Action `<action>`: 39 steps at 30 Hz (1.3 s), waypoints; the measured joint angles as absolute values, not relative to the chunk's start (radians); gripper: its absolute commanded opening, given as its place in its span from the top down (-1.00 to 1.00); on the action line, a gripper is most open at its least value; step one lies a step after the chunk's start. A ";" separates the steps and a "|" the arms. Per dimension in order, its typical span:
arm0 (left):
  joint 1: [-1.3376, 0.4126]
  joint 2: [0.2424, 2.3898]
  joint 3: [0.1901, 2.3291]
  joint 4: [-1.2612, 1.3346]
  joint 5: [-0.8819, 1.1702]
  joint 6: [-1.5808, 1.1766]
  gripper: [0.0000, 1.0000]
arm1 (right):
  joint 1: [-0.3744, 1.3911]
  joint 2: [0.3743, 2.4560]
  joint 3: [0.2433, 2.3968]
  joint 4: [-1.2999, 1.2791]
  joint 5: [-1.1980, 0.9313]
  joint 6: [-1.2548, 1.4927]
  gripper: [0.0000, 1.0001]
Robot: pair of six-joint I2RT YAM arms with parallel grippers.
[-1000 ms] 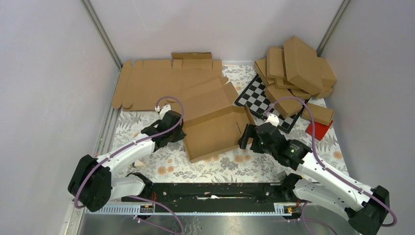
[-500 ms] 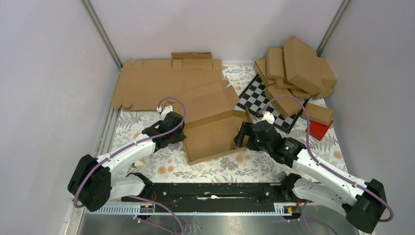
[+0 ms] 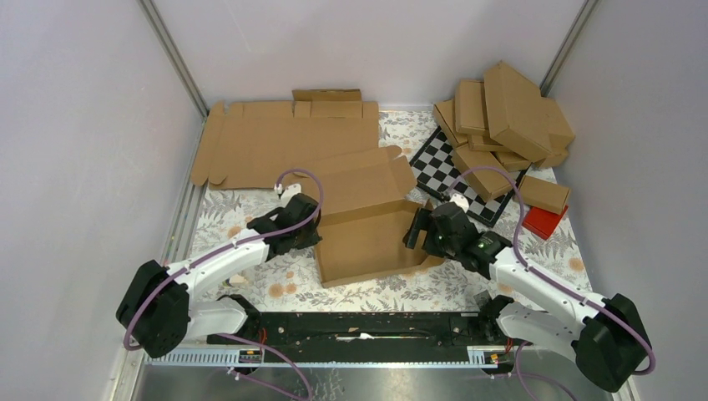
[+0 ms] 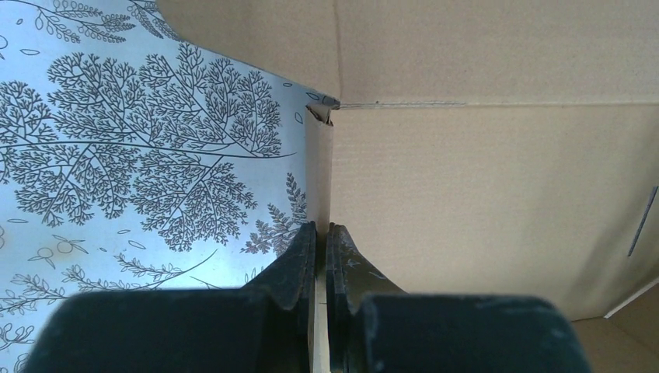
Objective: Fold the paper box
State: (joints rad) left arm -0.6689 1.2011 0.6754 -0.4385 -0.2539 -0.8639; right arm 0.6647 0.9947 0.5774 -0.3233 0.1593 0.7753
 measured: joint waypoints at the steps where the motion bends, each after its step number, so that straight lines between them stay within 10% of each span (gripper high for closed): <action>1: -0.670 1.202 0.679 -0.444 -0.256 -0.864 1.00 | 0.664 0.997 0.569 -0.314 0.143 0.775 -0.99; 39: -0.680 1.235 0.707 -0.480 -0.294 -0.834 1.00 | 0.686 1.241 0.674 -0.235 -0.336 0.527 -0.99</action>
State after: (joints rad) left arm -0.6800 1.2350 0.7067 -0.4801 -0.2935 -0.8341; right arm 0.6861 1.2411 0.6743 -0.2352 -0.3359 0.5266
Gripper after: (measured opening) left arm 0.040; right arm 0.993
